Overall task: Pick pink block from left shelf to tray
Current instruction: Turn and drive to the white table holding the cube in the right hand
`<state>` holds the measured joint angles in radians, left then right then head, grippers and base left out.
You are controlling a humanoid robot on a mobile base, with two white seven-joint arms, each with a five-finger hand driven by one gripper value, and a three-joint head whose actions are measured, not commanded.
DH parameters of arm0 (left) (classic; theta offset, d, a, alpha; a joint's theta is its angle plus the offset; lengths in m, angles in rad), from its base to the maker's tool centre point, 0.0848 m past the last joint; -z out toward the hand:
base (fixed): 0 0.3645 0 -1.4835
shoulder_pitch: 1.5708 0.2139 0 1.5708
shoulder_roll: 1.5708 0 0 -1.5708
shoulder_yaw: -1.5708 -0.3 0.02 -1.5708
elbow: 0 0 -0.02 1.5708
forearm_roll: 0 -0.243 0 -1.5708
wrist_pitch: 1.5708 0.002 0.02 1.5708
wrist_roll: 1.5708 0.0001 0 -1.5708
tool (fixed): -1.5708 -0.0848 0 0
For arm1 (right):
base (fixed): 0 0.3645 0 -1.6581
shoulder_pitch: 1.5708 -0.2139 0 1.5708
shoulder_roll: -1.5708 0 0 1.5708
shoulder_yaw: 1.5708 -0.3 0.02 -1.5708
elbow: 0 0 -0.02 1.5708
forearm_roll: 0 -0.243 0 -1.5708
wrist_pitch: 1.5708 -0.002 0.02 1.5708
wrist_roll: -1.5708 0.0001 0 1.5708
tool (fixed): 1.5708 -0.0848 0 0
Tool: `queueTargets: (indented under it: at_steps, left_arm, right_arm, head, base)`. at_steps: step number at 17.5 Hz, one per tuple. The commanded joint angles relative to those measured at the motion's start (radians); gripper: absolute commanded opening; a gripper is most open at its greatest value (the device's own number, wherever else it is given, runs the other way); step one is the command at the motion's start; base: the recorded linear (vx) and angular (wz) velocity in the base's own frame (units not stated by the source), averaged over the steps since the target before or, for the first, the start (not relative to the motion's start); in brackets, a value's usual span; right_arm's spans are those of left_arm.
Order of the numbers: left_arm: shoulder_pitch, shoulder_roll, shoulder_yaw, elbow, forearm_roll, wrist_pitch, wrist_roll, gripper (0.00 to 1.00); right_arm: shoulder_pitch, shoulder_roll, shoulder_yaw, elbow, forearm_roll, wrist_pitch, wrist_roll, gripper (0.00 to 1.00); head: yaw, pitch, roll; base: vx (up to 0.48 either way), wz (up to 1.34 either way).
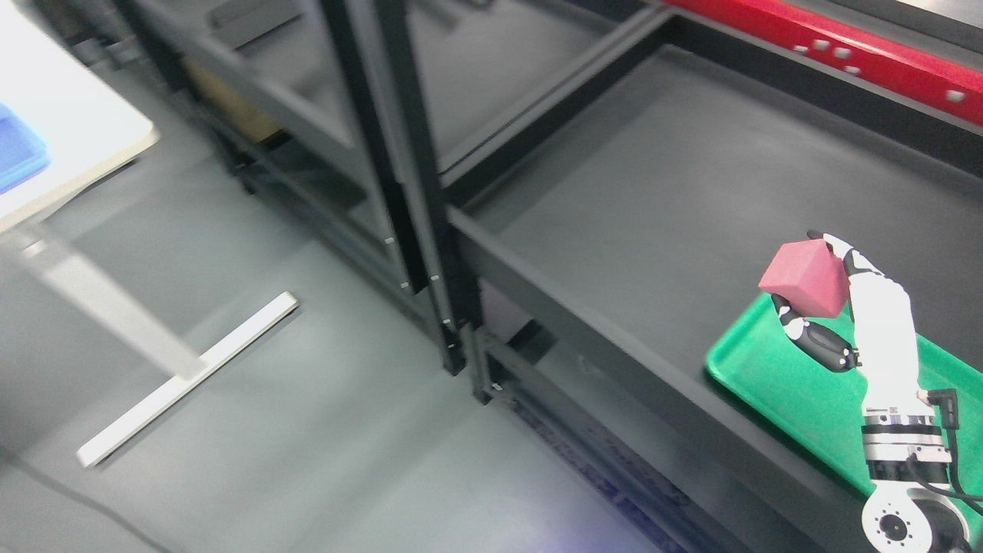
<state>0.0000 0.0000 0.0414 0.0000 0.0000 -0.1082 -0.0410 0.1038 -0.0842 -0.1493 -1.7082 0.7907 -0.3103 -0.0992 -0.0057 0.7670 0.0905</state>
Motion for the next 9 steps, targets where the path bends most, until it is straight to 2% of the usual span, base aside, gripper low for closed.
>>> queueTargets:
  at_steps: [1,9]
  left_arm:
    - [-0.031,0.017,0.000,-0.017,-0.002,-0.001,0.000,1.00]
    - [-0.031,0.017,0.000,-0.017,-0.002,-0.001,0.000,1.00]
  right_arm:
    - [0.007,0.004,-0.016,-0.014,-0.002,0.005,0.007,0.03]
    - [0.005,0.004,-0.015,-0.013,-0.002,0.005,0.009,0.03]
  head:
    - [0.0000,0.000,0.000]
    - [0.0000,0.000,0.000]
  base:
    - [-0.090,0.78]
    - [-0.131,0.92]
